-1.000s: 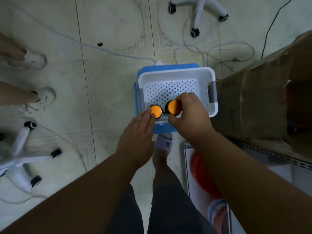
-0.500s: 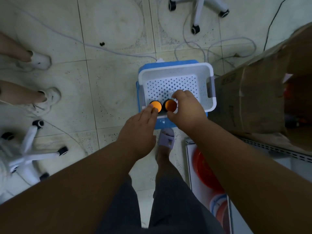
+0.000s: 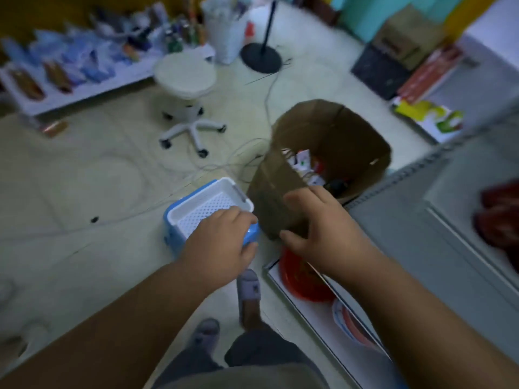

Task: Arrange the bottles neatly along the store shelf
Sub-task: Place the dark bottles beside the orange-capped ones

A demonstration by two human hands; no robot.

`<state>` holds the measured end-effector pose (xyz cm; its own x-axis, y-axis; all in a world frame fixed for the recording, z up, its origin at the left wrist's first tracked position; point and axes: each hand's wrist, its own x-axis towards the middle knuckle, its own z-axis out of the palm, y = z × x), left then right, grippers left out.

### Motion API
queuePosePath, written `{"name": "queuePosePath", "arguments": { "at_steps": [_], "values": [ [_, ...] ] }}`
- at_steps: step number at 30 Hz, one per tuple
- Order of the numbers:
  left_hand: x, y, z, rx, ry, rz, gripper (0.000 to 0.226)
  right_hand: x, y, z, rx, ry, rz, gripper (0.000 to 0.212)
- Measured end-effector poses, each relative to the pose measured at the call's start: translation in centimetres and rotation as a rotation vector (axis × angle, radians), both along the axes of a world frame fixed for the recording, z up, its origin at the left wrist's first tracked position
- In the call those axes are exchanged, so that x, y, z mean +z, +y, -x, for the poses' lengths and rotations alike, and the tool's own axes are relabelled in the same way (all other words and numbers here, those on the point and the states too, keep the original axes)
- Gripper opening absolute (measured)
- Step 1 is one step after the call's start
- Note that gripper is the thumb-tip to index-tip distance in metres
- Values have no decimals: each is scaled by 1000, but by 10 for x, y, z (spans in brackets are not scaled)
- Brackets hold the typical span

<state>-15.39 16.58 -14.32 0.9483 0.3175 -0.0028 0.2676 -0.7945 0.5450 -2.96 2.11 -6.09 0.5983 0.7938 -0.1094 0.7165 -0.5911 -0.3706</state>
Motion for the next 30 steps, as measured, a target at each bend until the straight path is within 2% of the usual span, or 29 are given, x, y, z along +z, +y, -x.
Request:
{"name": "queuePosePath", "arguments": {
  "at_steps": [8, 16, 24, 30],
  "values": [
    [98, -128, -32, -485, -115, -121, 42, 87, -178, 63, -408, -48, -125, 54],
    [161, -324, -55, -802, -292, -151, 40, 136, -379, 127, -824, -226, -245, 49],
    [155, -551, -25, -983, -260, -61, 45, 154, -572, 187, -1050, -310, -199, 48],
    [148, -600, -47, -904, -198, -102, 47, 152, -627, 154, -1044, -287, -264, 43]
  ]
}}
